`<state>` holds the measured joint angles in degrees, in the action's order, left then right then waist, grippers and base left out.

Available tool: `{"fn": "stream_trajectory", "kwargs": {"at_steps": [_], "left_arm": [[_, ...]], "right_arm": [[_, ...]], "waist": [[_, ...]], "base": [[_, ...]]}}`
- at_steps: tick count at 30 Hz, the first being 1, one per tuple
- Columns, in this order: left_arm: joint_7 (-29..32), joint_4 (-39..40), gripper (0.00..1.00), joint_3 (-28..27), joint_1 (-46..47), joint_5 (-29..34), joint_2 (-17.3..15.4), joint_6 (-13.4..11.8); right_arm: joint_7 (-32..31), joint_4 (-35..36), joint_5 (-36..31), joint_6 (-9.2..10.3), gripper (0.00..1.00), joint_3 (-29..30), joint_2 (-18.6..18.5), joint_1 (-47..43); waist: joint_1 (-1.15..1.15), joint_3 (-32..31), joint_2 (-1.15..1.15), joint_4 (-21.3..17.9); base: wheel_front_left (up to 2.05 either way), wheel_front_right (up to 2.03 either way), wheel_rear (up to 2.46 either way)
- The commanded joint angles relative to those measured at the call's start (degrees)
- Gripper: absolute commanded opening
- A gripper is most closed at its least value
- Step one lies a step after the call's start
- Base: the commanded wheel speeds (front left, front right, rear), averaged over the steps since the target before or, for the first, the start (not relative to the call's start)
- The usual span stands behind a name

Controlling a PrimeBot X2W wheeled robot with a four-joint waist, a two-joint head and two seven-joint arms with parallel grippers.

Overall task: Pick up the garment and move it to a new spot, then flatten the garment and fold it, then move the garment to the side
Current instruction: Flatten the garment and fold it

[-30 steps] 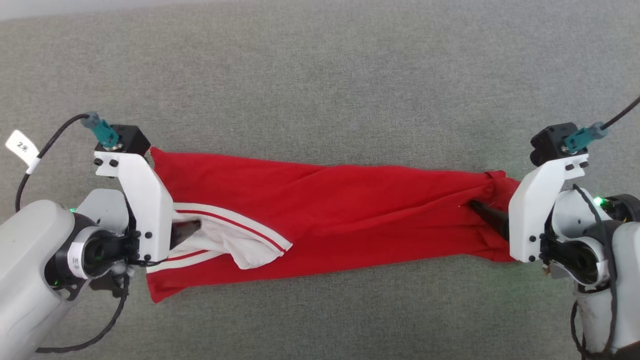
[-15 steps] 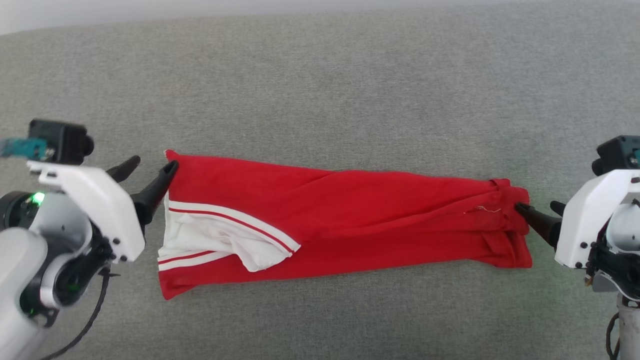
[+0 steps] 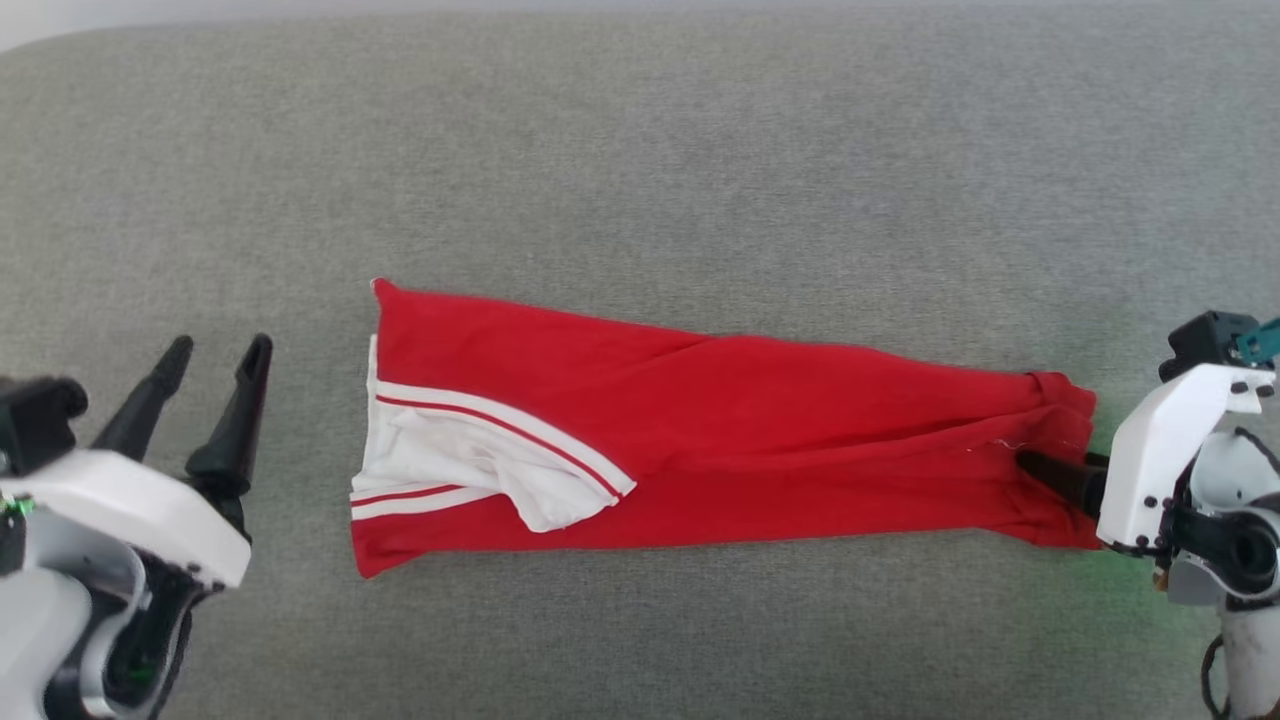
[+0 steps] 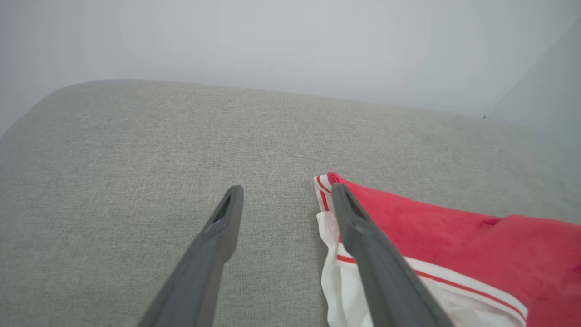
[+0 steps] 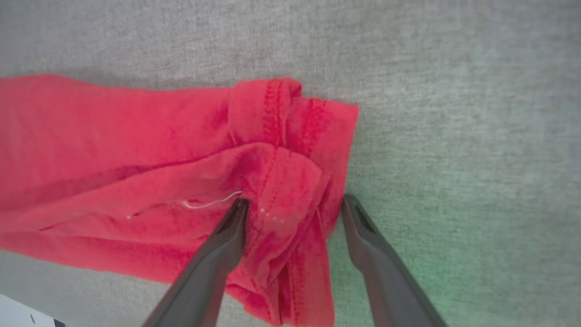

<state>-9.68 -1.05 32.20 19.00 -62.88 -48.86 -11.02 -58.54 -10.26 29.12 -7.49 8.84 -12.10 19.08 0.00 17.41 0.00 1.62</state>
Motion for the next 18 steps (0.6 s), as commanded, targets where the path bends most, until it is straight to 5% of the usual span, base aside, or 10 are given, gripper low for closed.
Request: {"fn": "stream_trajectory", "kwargs": {"at_steps": [1,9,12,18], "left_arm": [[-1.1,-0.3,1.00,-0.3,-1.0,0.9,0.1,0.1],[-5.5,-2.9,1.00,-7.2,-5.6,3.3,5.8,1.5],[-5.5,-2.5,1.00,-14.0,-8.4,8.3,10.2,3.2],[-5.5,-2.2,1.00,-26.4,-15.2,16.8,20.3,9.6]], "right_arm": [[0.0,-1.8,0.8,0.00,1.00,-1.7,0.5,0.2],[-0.7,-9.1,7.3,-0.21,0.97,-10.3,0.0,2.6],[-1.1,-9.2,10.5,-0.23,0.00,-13.3,-1.5,3.3],[-1.0,-9.0,16.4,-0.12,0.00,-12.2,-5.4,4.0]], "waist": [[0.00,0.3,0.00,0.6],[0.00,0.5,0.00,2.4],[0.00,0.3,0.00,3.0],[0.00,-0.6,0.00,3.6]], "base": [[0.00,0.00,0.00],[0.00,0.00,0.00],[0.00,0.00,0.00],[0.00,0.00,0.00]]}}
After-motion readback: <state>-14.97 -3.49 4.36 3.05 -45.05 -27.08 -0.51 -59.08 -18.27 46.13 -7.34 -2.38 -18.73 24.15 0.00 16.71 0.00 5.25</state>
